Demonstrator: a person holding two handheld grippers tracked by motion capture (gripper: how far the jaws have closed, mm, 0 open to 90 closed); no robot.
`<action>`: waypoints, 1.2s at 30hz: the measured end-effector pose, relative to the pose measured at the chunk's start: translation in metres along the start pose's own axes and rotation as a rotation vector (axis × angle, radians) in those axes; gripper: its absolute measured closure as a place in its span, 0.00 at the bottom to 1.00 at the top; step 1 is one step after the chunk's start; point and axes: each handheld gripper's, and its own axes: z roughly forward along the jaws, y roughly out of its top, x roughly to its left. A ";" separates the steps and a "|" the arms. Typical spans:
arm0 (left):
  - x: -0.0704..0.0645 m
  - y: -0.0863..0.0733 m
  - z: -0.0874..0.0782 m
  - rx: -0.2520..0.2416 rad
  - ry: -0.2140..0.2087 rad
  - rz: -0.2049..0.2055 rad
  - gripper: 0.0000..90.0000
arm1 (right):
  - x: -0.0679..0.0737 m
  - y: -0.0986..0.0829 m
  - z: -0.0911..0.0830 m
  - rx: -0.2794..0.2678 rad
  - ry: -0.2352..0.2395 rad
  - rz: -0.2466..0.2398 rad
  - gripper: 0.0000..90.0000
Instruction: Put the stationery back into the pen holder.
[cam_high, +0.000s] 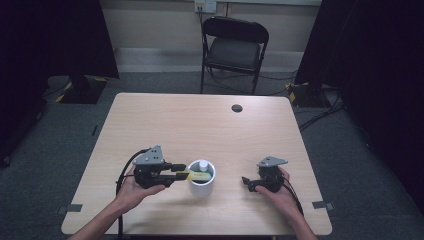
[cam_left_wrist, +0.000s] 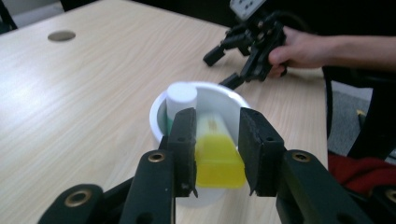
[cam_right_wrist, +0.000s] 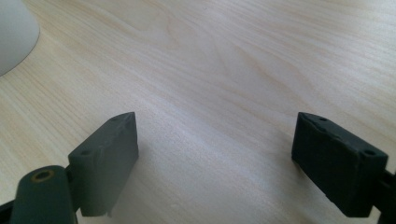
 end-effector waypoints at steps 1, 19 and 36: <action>0.000 0.000 0.000 -0.012 -0.002 -0.004 0.80 | 0.000 0.000 0.000 0.000 -0.002 0.000 0.15; 0.012 0.000 -0.016 -0.065 0.042 -0.083 0.64 | 0.000 0.000 0.000 0.000 -0.001 0.000 0.15; 0.028 -0.027 -0.041 -0.008 0.193 -0.098 0.39 | 0.000 0.000 0.000 0.000 -0.002 0.000 0.15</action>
